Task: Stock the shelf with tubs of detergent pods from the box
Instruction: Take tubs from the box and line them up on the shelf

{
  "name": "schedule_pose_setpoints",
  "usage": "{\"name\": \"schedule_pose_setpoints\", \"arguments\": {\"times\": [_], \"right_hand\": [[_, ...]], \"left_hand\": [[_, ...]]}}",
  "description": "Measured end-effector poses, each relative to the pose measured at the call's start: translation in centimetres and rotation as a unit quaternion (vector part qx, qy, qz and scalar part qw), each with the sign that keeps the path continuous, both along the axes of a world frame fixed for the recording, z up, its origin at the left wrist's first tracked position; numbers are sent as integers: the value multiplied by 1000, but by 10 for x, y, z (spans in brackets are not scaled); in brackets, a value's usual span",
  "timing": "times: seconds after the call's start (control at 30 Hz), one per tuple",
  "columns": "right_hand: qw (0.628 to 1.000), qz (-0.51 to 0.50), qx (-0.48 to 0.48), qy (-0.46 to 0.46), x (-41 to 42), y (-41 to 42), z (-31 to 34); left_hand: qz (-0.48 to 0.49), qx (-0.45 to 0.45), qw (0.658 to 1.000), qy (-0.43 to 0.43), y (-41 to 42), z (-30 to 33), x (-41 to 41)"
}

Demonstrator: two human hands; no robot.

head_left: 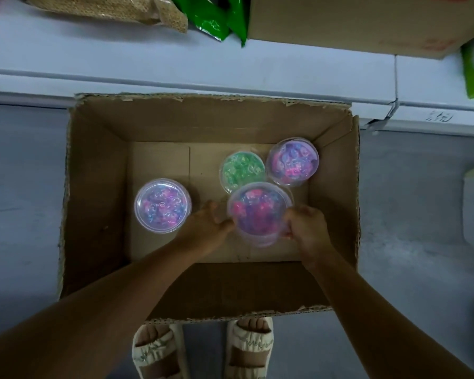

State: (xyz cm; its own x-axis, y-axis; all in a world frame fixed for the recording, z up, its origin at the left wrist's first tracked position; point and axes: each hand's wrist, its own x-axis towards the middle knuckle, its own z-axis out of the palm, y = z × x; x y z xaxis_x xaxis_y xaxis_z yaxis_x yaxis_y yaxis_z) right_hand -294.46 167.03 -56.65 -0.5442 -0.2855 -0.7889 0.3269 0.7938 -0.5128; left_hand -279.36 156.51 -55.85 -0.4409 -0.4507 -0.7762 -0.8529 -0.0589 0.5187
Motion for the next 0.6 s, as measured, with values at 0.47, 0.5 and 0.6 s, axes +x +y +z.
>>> {"name": "schedule_pose_setpoints", "arguments": {"times": [0.47, 0.5, 0.6], "right_hand": [[953, 245, 45, 172, -6, -89, -15], [940, 277, 52, 192, -7, -89, -22], [898, 361, 37, 247, -7, -96, -45]], "left_hand": [[430, 79, 887, 151, -69, 23, 22], [437, 61, 884, 153, -75, 20, 25], [453, 22, 876, 161, -89, 8, 33]]}}
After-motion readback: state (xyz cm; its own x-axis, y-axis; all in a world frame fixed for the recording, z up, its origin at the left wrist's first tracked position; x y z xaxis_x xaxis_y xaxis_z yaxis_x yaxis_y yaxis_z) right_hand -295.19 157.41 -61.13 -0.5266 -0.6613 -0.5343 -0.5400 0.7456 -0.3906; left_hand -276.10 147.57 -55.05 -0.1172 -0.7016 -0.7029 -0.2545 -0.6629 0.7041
